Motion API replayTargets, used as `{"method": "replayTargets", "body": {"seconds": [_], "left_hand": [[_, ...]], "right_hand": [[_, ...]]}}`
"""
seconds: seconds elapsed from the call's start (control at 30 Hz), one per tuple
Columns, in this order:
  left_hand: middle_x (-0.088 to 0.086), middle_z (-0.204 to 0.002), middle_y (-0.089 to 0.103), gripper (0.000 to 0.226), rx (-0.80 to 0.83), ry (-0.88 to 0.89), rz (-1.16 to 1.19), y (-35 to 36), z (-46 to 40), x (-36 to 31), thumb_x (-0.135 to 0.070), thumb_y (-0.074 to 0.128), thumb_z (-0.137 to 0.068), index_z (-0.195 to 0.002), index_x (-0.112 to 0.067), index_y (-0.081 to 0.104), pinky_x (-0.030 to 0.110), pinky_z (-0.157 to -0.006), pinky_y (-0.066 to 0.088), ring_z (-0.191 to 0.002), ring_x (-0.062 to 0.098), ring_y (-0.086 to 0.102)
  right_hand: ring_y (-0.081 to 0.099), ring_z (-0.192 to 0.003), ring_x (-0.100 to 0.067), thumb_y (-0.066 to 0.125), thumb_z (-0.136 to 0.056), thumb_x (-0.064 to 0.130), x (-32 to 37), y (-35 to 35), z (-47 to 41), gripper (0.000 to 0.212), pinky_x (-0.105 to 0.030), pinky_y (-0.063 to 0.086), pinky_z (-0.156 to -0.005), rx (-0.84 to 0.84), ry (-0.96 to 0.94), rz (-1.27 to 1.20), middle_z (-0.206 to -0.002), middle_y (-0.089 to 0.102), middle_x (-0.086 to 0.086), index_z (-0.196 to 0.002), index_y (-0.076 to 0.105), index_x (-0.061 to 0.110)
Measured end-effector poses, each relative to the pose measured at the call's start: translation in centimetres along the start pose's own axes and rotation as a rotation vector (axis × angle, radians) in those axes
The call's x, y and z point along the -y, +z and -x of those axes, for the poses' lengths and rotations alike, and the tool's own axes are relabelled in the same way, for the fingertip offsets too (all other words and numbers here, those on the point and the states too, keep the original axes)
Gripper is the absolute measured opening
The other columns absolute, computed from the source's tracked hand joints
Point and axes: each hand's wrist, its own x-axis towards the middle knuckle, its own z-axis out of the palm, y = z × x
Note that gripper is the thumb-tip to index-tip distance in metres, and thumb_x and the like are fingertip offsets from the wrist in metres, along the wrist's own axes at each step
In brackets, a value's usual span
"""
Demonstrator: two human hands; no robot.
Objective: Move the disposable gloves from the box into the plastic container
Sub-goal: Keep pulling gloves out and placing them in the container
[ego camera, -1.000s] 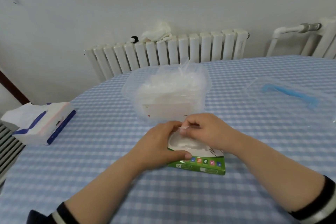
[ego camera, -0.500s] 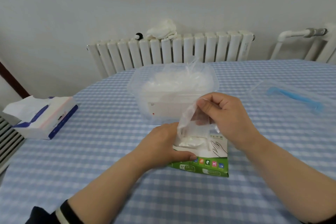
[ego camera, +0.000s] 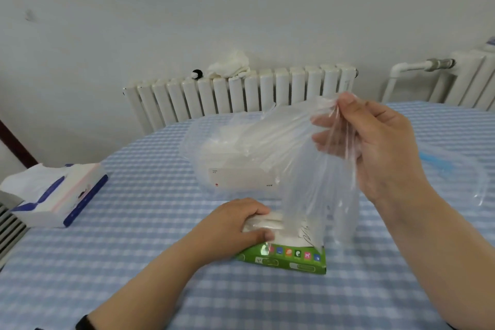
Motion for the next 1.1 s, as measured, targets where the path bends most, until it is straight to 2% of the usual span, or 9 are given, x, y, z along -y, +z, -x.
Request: {"method": "replayTargets", "body": {"seconds": [0.13,0.23,0.3,0.4,0.6,0.83,0.93,1.03,1.1], "left_hand": [[-0.012,-0.077,0.068,0.031,-0.415,-0.206,0.319,-1.9,-0.4,-1.9,-0.026,0.043,-0.103,-0.083,-0.024,0.066,0.021,-0.069,0.050,-0.073,0.001,0.062],[-0.013,-0.081,0.069,0.034,-0.783,-0.013,0.590,-4.8,-1.0,-4.4,-0.050,0.040,-0.098,-0.092,-0.023,0.060,0.021,-0.069,0.051,-0.075,0.003,0.064],[-0.021,-0.105,0.065,0.054,-0.567,0.096,0.484,-6.4,-1.4,-6.4,-0.071,0.053,-0.081,-0.118,-0.033,0.050,0.015,-0.085,0.047,-0.100,-0.004,0.059],[-0.028,-0.110,0.055,0.085,-0.240,0.054,0.281,-6.9,-3.1,-9.0,-0.051,0.078,-0.072,-0.141,-0.042,0.029,0.001,-0.085,0.037,-0.102,-0.020,0.049],[0.004,-0.077,0.072,0.013,-0.447,0.028,0.451,-8.8,-6.1,-9.5,-0.016,0.066,-0.092,-0.101,-0.024,0.064,0.017,-0.061,0.049,-0.059,0.007,0.063],[-0.008,-0.075,0.074,0.014,-0.676,-0.160,0.388,-11.6,-7.5,-4.5,-0.026,0.059,-0.097,-0.104,-0.016,0.066,0.020,-0.049,0.045,-0.038,0.006,0.046],[-0.008,-0.076,0.072,0.016,-0.709,-0.257,0.302,-12.7,-8.9,-1.9,-0.027,0.053,-0.099,-0.107,-0.015,0.061,0.021,-0.047,0.045,-0.041,0.006,0.047],[0.001,-0.094,0.071,0.019,-0.645,-0.366,0.084,-13.2,-10.2,-0.2,-0.024,0.045,-0.099,-0.110,-0.014,0.058,0.033,-0.067,0.052,-0.067,0.020,0.058],[0.003,-0.099,0.063,0.024,-0.575,-0.418,-0.105,-13.2,-10.8,0.6,-0.019,0.041,-0.099,-0.118,-0.010,0.053,0.034,-0.069,0.044,-0.080,0.024,0.054]], "right_hand": [[0.068,-0.058,-0.021,0.060,-0.093,0.020,-0.2,-0.7,-0.3,0.018,-0.033,0.059,-0.058,0.032,0.052,0.110,-0.072,0.073,-0.009,-0.084,0.068,0.007],[0.070,-0.068,-0.029,0.061,-0.093,0.019,-0.9,-1.1,-0.7,0.016,-0.033,0.057,-0.058,0.058,0.108,0.171,-0.074,0.074,-0.011,-0.087,0.068,0.005],[0.068,-0.065,-0.030,0.062,-0.093,0.019,-1.3,-1.1,-0.9,0.016,-0.033,0.056,-0.057,0.075,0.118,0.214,-0.073,0.073,-0.012,-0.089,0.067,0.004],[0.066,-0.054,-0.020,0.060,-0.095,0.021,-2.0,-1.1,-0.9,0.018,-0.030,0.054,-0.053,0.096,0.141,0.269,-0.071,0.073,-0.008,-0.088,0.066,0.006],[0.058,-0.052,-0.011,0.073,-0.074,0.035,-2.6,-1.5,-1.1,0.040,-0.023,0.050,-0.054,0.289,0.243,0.379,-0.080,0.075,-0.006,-0.108,0.060,0.018],[0.063,-0.099,-0.007,0.073,-0.085,0.027,-2.8,-2.6,-4.5,0.043,-0.027,0.045,-0.075,0.186,0.139,0.703,-0.078,0.074,0.012,-0.123,0.053,0.028],[0.061,-0.105,-0.020,0.069,-0.089,0.027,-3.5,-1.7,-7.4,0.045,-0.029,0.047,-0.076,0.167,0.150,0.803,-0.090,0.073,0.008,-0.129,0.049,0.022],[0.059,-0.091,-0.018,0.067,-0.091,0.025,-4.5,-0.6,-9.6,0.049,-0.025,0.044,-0.068,0.164,0.194,0.901,-0.110,0.059,0.001,-0.133,0.044,0.017],[0.053,-0.102,-0.020,0.066,-0.091,0.027,-4.7,0.3,-10.4,0.054,-0.029,0.041,-0.082,0.149,0.120,1.098,-0.118,0.051,-0.003,-0.137,0.040,0.014]]}}
